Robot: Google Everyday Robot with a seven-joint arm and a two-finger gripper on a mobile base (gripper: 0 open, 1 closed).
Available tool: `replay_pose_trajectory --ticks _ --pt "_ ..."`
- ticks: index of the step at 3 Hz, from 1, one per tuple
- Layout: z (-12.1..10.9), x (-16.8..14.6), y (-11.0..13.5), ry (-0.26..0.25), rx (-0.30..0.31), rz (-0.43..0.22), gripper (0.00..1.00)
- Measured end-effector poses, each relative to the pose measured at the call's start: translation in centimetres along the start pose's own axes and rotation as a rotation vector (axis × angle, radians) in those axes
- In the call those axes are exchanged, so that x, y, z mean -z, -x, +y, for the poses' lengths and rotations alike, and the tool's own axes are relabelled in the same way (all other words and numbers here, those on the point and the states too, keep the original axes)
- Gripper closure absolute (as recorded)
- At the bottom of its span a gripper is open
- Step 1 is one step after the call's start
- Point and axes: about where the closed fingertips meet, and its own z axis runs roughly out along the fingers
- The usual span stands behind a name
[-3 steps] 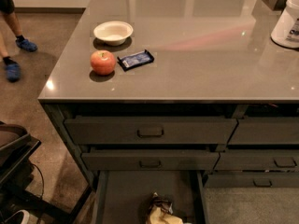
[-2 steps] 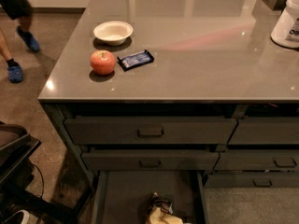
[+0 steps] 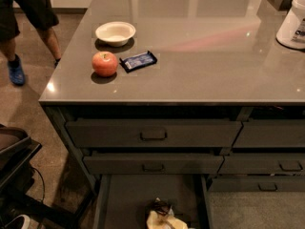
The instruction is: Place brown chip bag into bottom drawer
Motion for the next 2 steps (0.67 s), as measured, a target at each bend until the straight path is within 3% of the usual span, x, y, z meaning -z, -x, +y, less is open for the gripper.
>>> replay_pose_trajectory --ticks 1,2 --pt "0.00 0.00 0.00 0.000 0.000 0.000 0.00" --pt "0.00 0.00 -0.01 0.000 0.000 0.000 0.00"
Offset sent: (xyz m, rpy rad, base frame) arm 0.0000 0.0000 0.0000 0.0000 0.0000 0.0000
